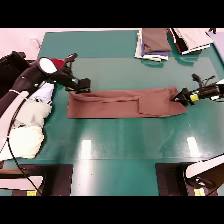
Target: Fold the shirts.
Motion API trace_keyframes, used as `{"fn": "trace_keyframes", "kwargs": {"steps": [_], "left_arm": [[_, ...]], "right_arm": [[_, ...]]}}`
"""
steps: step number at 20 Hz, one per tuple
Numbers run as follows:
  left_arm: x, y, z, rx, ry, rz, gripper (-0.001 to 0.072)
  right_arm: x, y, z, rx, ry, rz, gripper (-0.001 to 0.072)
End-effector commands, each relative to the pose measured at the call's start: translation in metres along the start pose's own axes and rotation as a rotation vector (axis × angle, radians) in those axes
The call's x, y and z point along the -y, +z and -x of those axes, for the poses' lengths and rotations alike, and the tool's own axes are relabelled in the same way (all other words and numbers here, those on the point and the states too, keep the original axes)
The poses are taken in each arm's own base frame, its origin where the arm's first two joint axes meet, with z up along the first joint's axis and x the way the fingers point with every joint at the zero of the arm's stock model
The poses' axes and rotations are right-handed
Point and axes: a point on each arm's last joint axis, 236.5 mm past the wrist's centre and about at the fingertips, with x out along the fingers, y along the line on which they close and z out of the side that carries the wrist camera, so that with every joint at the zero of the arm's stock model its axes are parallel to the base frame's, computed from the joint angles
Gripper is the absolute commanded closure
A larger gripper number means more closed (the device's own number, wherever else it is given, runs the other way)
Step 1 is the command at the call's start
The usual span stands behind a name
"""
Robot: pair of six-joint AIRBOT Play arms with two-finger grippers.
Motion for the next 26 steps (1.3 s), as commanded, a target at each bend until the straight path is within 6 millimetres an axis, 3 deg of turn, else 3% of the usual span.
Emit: {"fn": "trace_keyframes", "kwargs": {"steps": [1, 3, 5, 9, 12, 15, 18, 22, 24, 26], "left_arm": [[0.039, 0.009, -0.025, 0.069, -0.050, -0.021, 0.0685], [0.053, 0.004, -0.049, 0.036, -0.071, -0.034, 0.0686], [0.067, -0.001, -0.077, -0.006, -0.084, -0.056, 0.0685], [0.100, -0.009, -0.130, -0.062, -0.123, -0.109, 0.0685], [0.114, -0.011, -0.160, -0.083, -0.141, -0.132, 0.0685], [0.114, -0.017, -0.175, -0.112, -0.144, -0.128, 0.0685], [0.111, -0.016, -0.179, -0.108, -0.138, -0.127, 0.0685], [0.101, -0.008, -0.172, -0.109, -0.128, -0.108, 0.0685], [0.086, 0.005, -0.152, -0.125, -0.104, -0.121, 0.0686], [0.065, 0.035, -0.115, -0.079, -0.047, -0.149, 0.0686]], "right_arm": [[-0.023, 0.000, -0.013, -0.018, 0.019, 0.082, 0.0686], [-0.039, 0.005, 0.006, 0.032, 0.001, 0.132, 0.0698], [-0.070, 0.012, 0.036, 0.087, -0.013, 0.203, 0.0699], [-0.162, 0.018, 0.084, 0.205, -0.039, 0.331, 0.0699], [-0.234, 0.004, 0.091, 0.239, -0.025, 0.451, 0.0699], [-0.289, -0.013, 0.085, 0.239, 0.004, 0.545, 0.0699], [-0.332, -0.026, 0.075, 0.236, 0.038, 0.611, 0.0699], [-0.371, -0.042, 0.065, 0.241, 0.076, 0.684, 0.0699], [-0.388, -0.046, 0.063, 0.260, 0.094, 0.716, 0.0699], [-0.400, -0.053, 0.057, 0.254, 0.109, 0.742, 0.0699]]}}
